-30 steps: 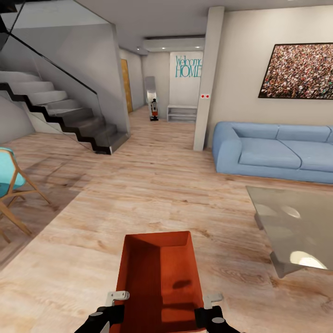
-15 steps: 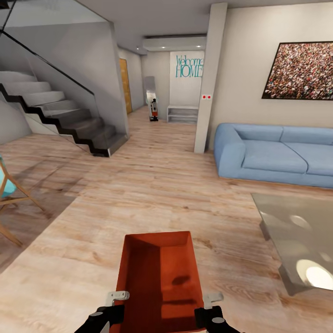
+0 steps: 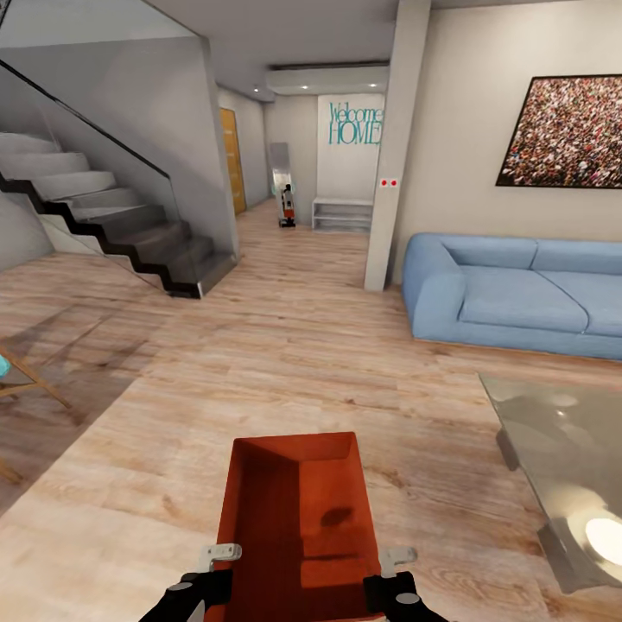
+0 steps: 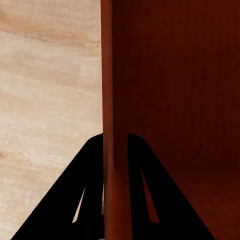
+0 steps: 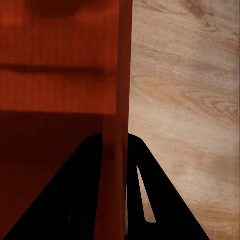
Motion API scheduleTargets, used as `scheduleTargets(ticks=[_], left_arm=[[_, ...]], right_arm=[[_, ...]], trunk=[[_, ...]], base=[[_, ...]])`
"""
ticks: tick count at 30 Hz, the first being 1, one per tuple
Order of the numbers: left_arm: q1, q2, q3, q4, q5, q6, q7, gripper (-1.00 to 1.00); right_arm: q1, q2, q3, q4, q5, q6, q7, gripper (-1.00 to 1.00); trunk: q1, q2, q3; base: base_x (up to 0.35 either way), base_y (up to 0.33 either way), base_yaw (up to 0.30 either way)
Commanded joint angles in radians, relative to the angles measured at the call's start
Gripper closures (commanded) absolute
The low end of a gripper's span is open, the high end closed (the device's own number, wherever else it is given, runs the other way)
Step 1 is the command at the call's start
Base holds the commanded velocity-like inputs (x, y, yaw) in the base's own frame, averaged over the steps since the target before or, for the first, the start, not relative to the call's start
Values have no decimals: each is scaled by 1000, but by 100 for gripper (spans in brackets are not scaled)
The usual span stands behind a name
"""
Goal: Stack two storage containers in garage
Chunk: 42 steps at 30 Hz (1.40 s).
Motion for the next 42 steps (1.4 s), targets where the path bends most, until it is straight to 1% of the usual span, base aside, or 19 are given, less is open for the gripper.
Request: scheduleTargets(ticks=[1, 42], left_arm=[[0, 0, -10, -5, 0, 6, 9, 100], [0, 0, -10, -5, 0, 7, 9, 100]], right_arm=[[-1, -4, -8, 24, -19, -5, -6, 100], [-2, -5, -8, 24, -20, -5, -6, 100]], trunk=[[1, -1, -1], [1, -1, -1]], base=[[323, 0, 0], [323, 0, 0]])
